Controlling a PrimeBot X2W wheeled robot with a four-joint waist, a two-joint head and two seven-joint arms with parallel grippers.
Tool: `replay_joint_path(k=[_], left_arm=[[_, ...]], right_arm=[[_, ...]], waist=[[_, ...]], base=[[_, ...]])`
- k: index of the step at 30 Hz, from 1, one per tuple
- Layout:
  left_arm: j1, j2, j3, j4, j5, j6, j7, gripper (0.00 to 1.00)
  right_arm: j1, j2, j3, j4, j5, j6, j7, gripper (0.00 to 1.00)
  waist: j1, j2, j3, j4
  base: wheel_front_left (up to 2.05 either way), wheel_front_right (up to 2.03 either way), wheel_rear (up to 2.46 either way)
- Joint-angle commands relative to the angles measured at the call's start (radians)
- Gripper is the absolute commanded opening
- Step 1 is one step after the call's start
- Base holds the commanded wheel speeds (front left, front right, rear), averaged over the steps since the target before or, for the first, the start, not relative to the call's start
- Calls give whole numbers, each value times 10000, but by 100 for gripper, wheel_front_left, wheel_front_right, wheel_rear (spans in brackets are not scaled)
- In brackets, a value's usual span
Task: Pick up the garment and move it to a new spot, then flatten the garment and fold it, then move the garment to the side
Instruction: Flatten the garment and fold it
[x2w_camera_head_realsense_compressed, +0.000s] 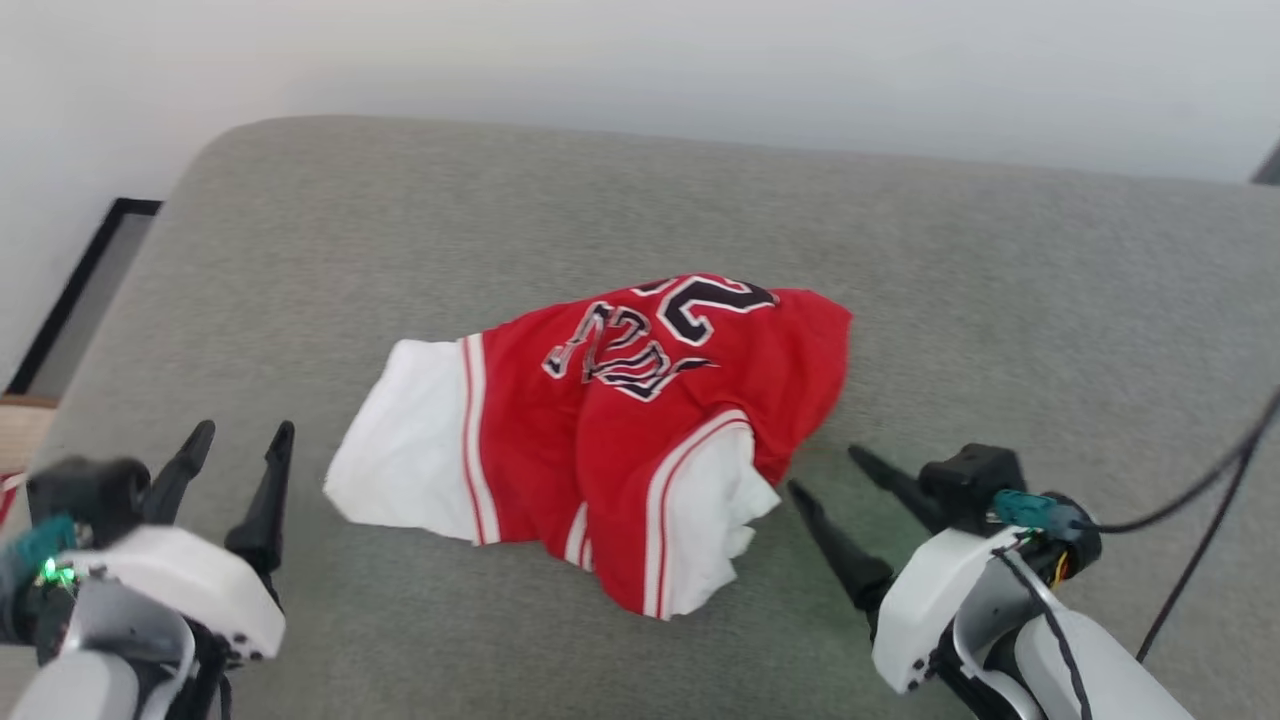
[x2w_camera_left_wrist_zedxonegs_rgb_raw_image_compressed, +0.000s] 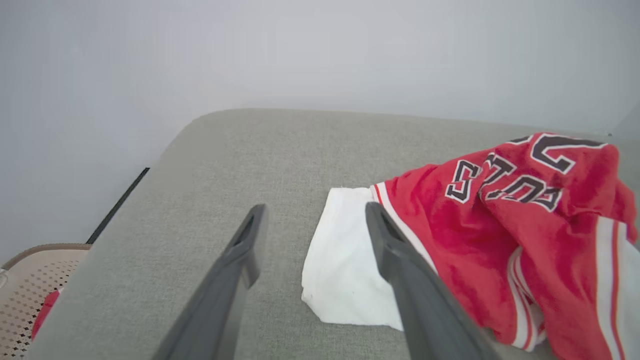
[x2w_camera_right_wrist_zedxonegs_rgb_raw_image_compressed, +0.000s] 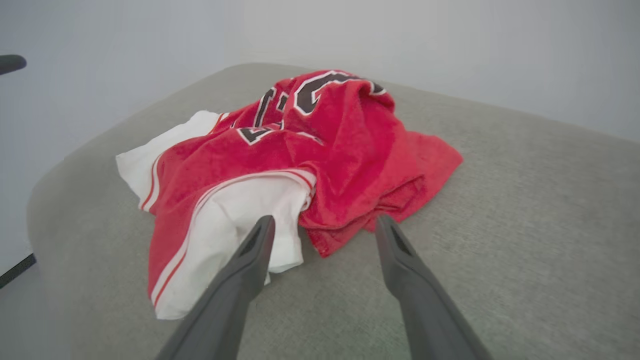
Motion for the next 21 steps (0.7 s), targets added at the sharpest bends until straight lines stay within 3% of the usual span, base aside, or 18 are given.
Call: replay_joint_path(k=[1,11,21], left_arm=[[152,-41,50,-116,103,74,-269,100],[1045,-865,-120,-425,367,240,-2002,100],[1338,-1796,-155,-155,359,94,-2898,100]], right_arm=[[-80,-84,127,-74,152,1,194,100],[-519,-687,1060,-191,1165,1,2438,100],[-1174,-664,1368,913,446,1,4192,100]], waist=[[0,0,-109,245],[0,0,-212,1378],[0,0,-168,2191]], base=[[0,0,0],[0,0,0],[0,0,0]])
